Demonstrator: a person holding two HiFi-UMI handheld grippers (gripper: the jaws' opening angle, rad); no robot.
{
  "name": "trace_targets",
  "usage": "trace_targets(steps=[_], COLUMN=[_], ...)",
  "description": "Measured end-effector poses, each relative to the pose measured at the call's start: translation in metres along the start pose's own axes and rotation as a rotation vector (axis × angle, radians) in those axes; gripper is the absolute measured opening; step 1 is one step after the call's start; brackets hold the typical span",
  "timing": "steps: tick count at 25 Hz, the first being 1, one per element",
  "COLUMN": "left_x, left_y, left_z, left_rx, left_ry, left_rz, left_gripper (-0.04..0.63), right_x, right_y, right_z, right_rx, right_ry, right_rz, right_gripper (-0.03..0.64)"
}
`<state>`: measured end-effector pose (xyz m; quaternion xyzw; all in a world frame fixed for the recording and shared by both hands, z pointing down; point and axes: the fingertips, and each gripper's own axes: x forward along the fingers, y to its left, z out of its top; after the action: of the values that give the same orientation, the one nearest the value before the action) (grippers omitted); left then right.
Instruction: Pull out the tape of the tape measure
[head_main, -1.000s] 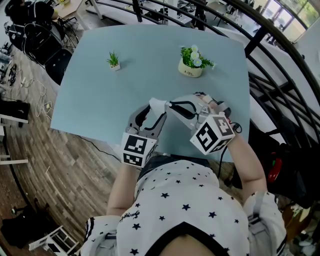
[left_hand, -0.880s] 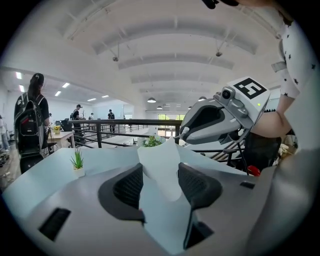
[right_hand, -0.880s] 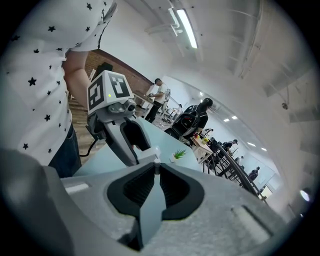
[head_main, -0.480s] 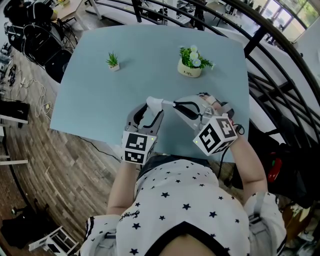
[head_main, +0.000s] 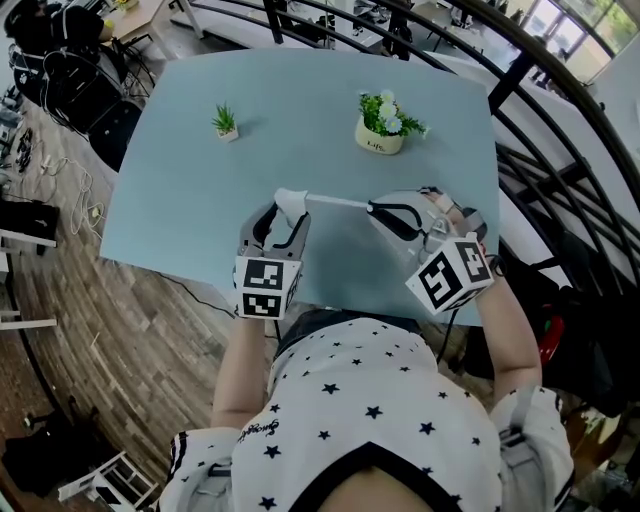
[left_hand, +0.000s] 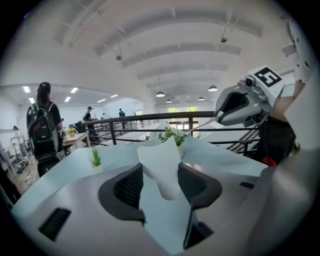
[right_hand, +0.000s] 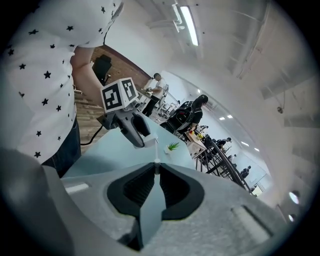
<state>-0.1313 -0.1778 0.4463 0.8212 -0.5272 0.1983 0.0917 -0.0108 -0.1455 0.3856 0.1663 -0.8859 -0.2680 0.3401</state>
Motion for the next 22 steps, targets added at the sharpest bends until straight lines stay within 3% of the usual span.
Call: trace_targets(steps=[8, 22], left_x=[-0.003, -0.003], left_y=[0.02, 0.037], left_z=[-0.009, -0.018], left_rx=[-0.041, -0.032], left_ry=[0.009, 0.037], left_rz=[0.06, 0.125], left_gripper=[0.216, 0.215], right_x=[-0.023, -0.064], right_y=[-0.007, -0.021], right_z=[-0.02, -0.069], right_rx=[0.06, 0.095], right_ry=[0.032, 0.167], right_rz=[-0.035, -0.104], right_gripper=[0.041, 0.04])
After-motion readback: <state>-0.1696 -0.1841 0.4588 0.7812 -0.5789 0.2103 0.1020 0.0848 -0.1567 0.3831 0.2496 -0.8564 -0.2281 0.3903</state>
